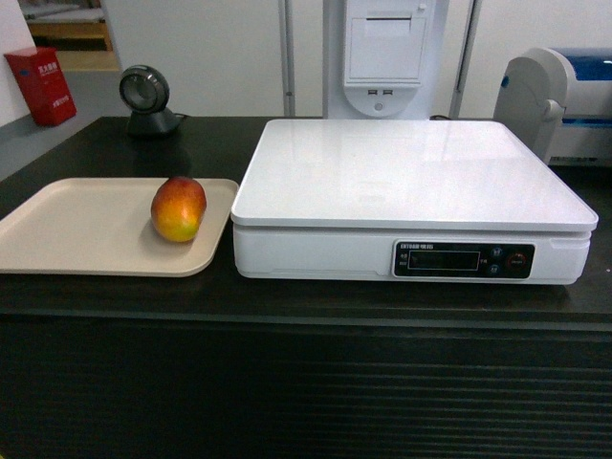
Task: Place dark red mango on scale at checkout
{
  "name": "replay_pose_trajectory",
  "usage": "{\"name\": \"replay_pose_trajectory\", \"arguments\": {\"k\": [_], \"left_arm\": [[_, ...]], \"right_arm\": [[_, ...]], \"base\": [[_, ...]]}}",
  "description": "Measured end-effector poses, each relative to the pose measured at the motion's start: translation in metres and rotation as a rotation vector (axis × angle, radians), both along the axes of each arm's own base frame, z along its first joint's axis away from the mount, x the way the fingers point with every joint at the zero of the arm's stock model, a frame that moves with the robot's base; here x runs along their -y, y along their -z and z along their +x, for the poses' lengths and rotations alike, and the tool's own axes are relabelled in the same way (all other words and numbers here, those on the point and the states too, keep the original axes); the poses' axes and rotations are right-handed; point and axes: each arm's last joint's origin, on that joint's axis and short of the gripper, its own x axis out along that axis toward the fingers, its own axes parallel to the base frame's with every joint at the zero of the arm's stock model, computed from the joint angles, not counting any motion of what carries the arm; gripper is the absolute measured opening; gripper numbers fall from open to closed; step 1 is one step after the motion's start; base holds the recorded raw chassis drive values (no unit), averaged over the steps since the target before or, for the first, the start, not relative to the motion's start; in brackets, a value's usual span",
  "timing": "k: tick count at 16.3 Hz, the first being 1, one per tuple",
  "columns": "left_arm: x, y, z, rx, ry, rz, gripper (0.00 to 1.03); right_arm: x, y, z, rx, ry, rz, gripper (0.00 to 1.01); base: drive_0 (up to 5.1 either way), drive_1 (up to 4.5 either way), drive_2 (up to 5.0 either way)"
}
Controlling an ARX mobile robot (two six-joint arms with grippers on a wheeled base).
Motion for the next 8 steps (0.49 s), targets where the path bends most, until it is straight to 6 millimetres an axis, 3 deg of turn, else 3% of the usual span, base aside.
{"name": "replay_pose_trajectory", "arguments": {"k": [7,8], "left_arm": [[0.0000,0.0000,0.0000,0.000,0.000,0.000,0.98],[0.0005,0.0018,-0.0009,-0.120,-0.056,-0.023,0.98]], "right_arm": [[0.0000,0.0000,0.0000,0.000,0.000,0.000,0.98],[0.0000,0.0000,0.0000,0.000,0.000,0.000,0.98]], "base": [[0.0,0.00,0.0],[0.0,0.00,0.0]]}}
